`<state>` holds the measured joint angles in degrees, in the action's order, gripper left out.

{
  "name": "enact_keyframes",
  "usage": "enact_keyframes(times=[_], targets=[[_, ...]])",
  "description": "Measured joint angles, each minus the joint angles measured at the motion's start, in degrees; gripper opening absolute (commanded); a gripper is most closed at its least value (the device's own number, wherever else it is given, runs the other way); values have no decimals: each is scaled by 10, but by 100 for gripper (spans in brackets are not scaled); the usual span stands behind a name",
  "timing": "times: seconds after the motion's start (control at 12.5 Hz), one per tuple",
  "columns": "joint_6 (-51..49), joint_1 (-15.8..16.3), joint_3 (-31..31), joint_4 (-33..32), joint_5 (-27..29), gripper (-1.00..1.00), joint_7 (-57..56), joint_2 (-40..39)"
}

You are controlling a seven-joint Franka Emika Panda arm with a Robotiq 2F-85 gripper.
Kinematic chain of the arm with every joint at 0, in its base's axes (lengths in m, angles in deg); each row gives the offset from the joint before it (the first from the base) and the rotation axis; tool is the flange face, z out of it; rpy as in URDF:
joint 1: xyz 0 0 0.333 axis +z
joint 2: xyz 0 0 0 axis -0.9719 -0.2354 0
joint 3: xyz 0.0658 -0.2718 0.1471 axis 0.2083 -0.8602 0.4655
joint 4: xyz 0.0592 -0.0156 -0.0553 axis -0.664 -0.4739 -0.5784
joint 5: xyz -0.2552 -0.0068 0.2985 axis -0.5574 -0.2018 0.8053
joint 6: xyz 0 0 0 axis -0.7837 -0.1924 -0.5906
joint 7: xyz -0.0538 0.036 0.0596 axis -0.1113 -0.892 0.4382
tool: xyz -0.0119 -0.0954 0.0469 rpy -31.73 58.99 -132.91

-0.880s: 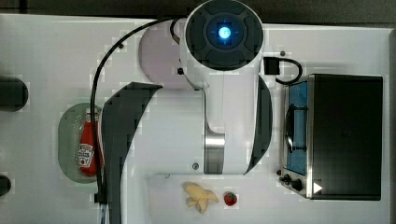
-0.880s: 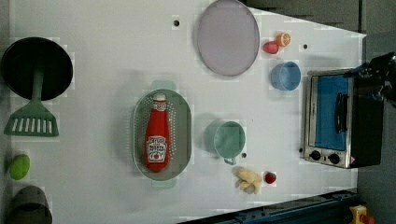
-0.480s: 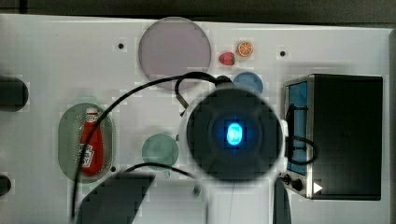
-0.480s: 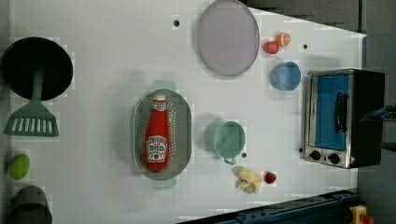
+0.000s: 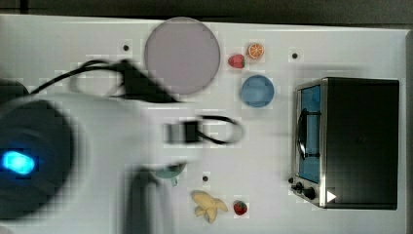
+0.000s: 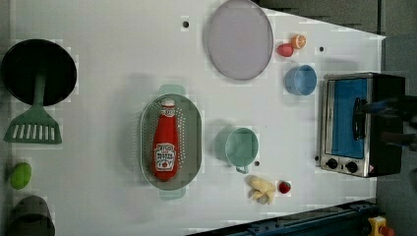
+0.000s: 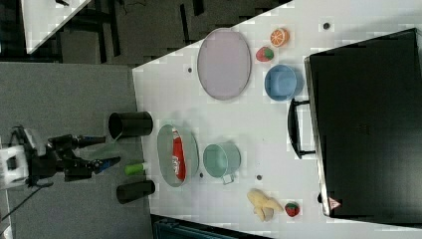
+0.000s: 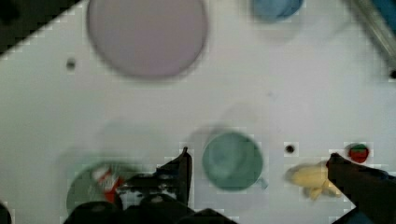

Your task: Pick ketchup from strainer and place it on the table

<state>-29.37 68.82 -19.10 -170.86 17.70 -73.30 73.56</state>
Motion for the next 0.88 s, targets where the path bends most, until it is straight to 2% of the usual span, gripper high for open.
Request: enact_keyframes(times=[0.4, 0.56, 0.88], targets=[[22, 25, 183, -31, 11, 100, 10, -82], [47, 40, 215, -46, 12, 100, 12, -94], [165, 40, 266, -100, 11, 100, 20, -115]])
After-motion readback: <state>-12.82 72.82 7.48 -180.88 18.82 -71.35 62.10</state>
